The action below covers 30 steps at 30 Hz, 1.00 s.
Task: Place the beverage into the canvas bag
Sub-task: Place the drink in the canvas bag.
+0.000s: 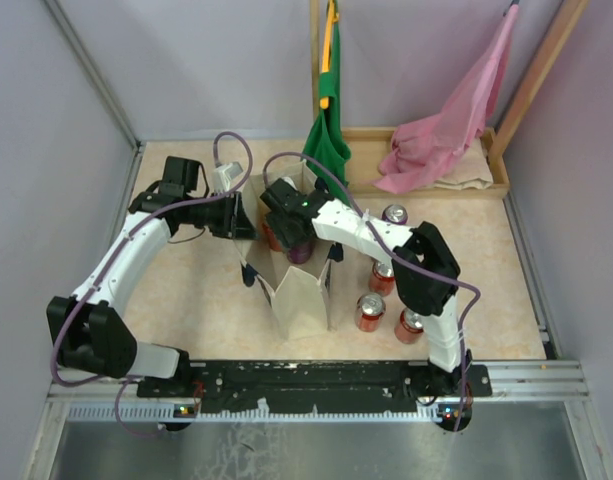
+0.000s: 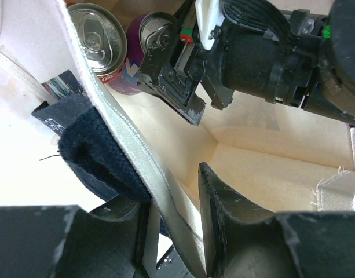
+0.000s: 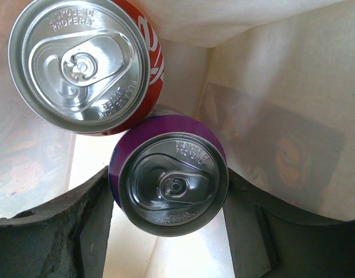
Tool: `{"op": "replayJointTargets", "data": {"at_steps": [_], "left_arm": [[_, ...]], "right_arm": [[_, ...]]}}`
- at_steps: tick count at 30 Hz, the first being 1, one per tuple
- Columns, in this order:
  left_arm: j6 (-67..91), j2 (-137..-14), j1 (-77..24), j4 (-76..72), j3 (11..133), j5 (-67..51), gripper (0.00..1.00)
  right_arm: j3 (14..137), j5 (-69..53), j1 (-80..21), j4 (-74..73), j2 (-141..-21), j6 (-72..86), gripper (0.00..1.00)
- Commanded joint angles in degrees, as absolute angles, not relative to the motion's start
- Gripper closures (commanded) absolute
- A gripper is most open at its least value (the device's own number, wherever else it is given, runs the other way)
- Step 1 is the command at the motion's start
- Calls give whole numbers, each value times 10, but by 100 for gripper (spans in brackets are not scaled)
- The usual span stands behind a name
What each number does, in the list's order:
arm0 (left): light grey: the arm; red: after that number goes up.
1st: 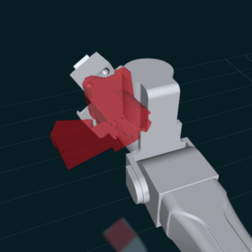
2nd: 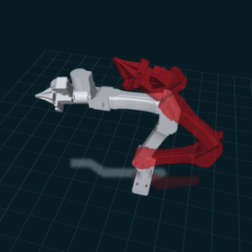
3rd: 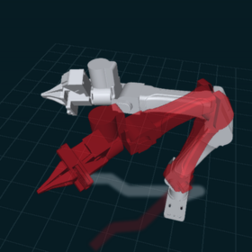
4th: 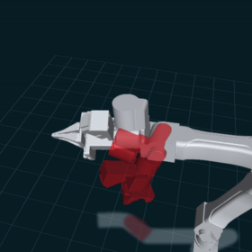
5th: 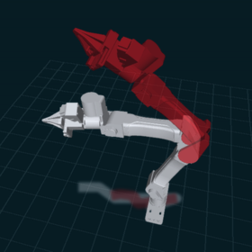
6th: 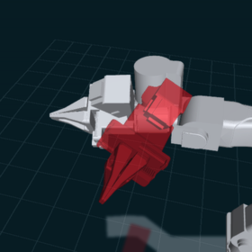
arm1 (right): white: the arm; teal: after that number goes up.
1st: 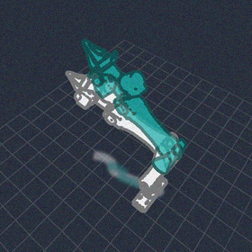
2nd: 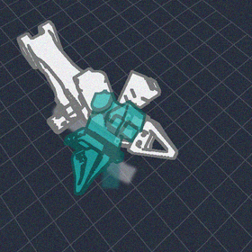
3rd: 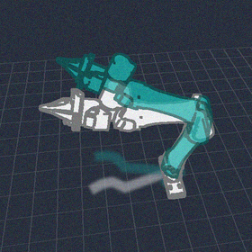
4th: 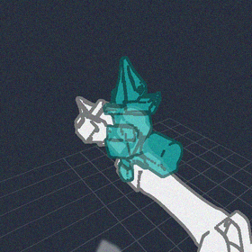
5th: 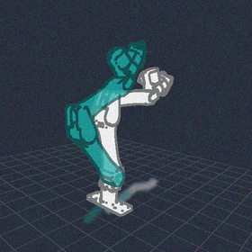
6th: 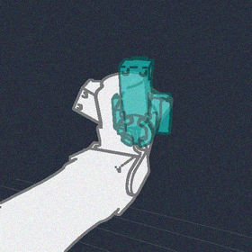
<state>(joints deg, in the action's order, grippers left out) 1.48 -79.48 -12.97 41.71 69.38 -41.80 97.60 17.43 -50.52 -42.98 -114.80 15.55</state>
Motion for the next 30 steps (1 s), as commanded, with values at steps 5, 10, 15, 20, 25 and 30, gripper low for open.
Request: {"op": "replayJointTargets", "data": {"at_steps": [5, 10, 15, 20, 25, 30], "left_arm": [[1, -788, -129, 430, 697, -451, 64], [-1, -791, -129, 437, 702, -450, 64], [0, -791, -129, 439, 700, -446, 64], [1, -791, -129, 441, 702, -445, 64], [-1, -792, -129, 441, 705, -446, 64], [-1, -791, -129, 441, 704, -447, 64]], "right_arm": [[1002, 190, -503, -378, -1147, 162, 100], [988, 185, -499, -377, -1149, 166, 100], [983, 175, -498, -379, -1150, 169, 53], [972, 170, -497, -375, -1144, 170, 30], [962, 161, -498, -373, -1136, 170, 24], [949, 158, -498, -374, -1124, 172, 21]]}}
